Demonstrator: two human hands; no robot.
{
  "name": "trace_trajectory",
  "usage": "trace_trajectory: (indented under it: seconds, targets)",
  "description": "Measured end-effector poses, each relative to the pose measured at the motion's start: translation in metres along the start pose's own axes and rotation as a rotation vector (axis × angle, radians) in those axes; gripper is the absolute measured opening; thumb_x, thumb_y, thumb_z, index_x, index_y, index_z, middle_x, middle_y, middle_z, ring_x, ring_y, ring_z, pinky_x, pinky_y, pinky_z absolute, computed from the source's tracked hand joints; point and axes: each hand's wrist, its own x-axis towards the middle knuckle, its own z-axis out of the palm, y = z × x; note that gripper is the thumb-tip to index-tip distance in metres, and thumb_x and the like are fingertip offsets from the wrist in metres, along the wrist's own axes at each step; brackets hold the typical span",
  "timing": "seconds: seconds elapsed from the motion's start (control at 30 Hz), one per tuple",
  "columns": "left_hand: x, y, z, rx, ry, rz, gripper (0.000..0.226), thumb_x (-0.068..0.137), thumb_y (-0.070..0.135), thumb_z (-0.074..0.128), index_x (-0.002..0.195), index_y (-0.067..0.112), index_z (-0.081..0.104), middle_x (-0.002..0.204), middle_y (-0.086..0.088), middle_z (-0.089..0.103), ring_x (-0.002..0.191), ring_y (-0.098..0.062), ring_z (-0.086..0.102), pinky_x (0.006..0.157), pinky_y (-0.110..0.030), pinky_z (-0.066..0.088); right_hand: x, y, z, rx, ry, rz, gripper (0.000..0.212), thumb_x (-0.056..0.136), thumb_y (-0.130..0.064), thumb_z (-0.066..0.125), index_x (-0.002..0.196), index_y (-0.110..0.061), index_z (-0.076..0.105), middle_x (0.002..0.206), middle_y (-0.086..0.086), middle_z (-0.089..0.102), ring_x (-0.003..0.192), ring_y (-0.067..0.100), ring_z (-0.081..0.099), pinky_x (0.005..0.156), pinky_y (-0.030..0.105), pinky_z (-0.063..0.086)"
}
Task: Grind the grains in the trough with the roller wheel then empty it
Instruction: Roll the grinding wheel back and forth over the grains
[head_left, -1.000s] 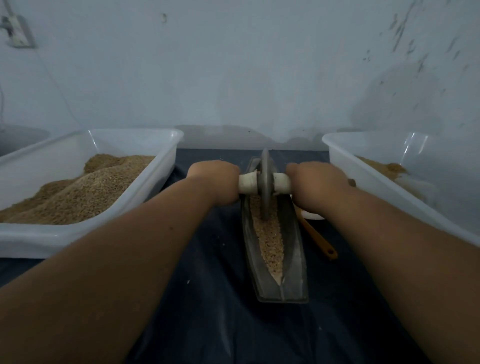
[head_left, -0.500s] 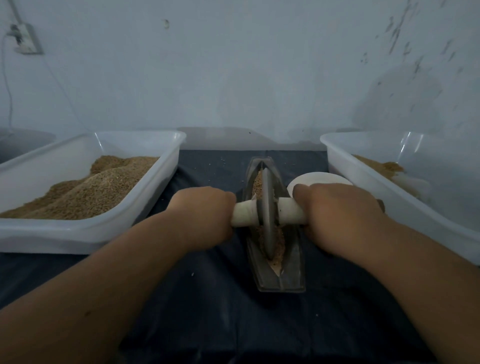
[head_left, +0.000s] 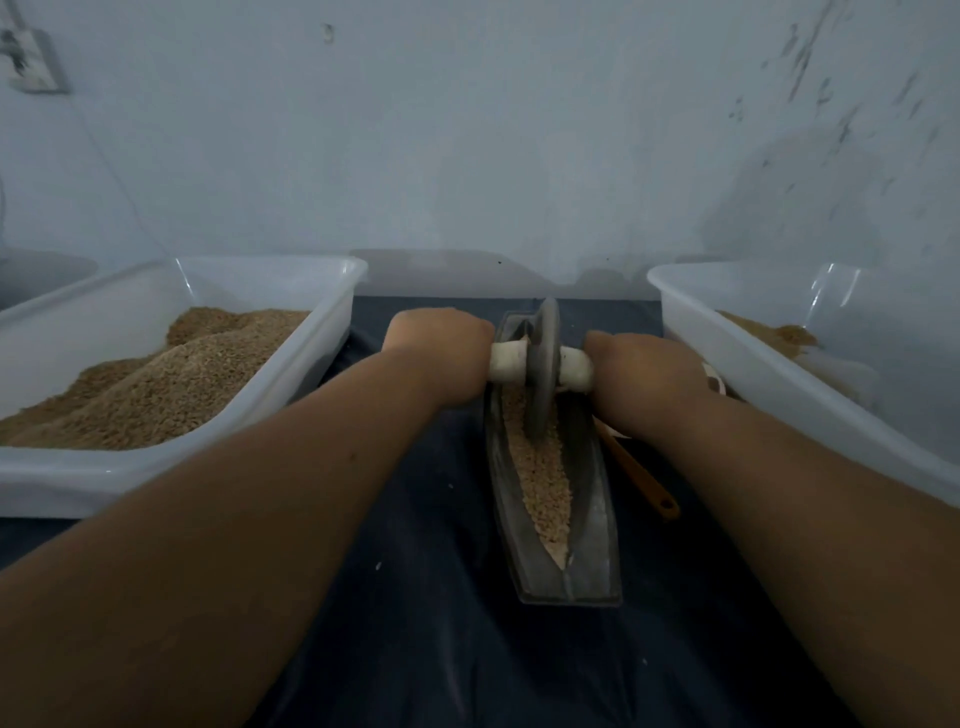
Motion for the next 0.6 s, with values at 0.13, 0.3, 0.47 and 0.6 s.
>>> trace_trajectory:
  seconds: [0.13, 0.3, 0.47, 0.6]
  targets:
    - [0.001, 0.0, 0.0, 0.011, -0.017, -0.001, 0.022, 0.078, 0.033, 0.064, 0.082, 0.032, 0.043, 0.069, 0.01, 0.041, 0.068, -0.017, 0.046, 0.057, -0.033, 0.037, 0.001, -0.001, 0.001, -0.015, -0.009, 0.015, 0.022, 0.084, -0.028, 0.064, 0.096, -0.024, 0.046, 0.083, -0.003, 0.055, 0.069, 0.018, 0.048, 0.059, 0.031, 0.042]
    - [-0.031, 0.001, -0.002, -0.044, -0.055, -0.006, 0.021, 0.082, 0.033, 0.061, 0.085, 0.031, 0.04, 0.07, 0.01, 0.04, 0.067, -0.016, 0.046, 0.056, -0.032, 0.036, -0.022, -0.011, -0.018, -0.046, -0.059, -0.021, 0.026, 0.083, -0.026, 0.066, 0.101, -0.025, 0.047, 0.079, -0.005, 0.049, 0.07, 0.018, 0.051, 0.061, 0.034, 0.044]
    - [-0.083, 0.007, -0.012, -0.082, -0.048, 0.012, 0.036, 0.08, 0.033, 0.066, 0.086, 0.03, 0.031, 0.079, 0.01, 0.041, 0.067, -0.013, 0.043, 0.061, -0.033, 0.035, -0.066, -0.02, -0.033, -0.103, 0.009, -0.084, 0.032, 0.078, -0.023, 0.066, 0.087, -0.028, 0.035, 0.075, -0.004, 0.047, 0.069, 0.02, 0.054, 0.068, 0.039, 0.053]
    - [-0.109, 0.013, -0.023, 0.024, 0.06, 0.073, 0.046, 0.078, 0.038, 0.067, 0.087, 0.029, 0.023, 0.081, 0.01, 0.034, 0.068, -0.012, 0.037, 0.064, -0.03, 0.031, -0.091, -0.018, -0.039, -0.045, 0.001, -0.109, 0.032, 0.082, -0.03, 0.064, 0.106, -0.03, 0.043, 0.093, -0.006, 0.057, 0.078, 0.017, 0.056, 0.069, 0.036, 0.052]
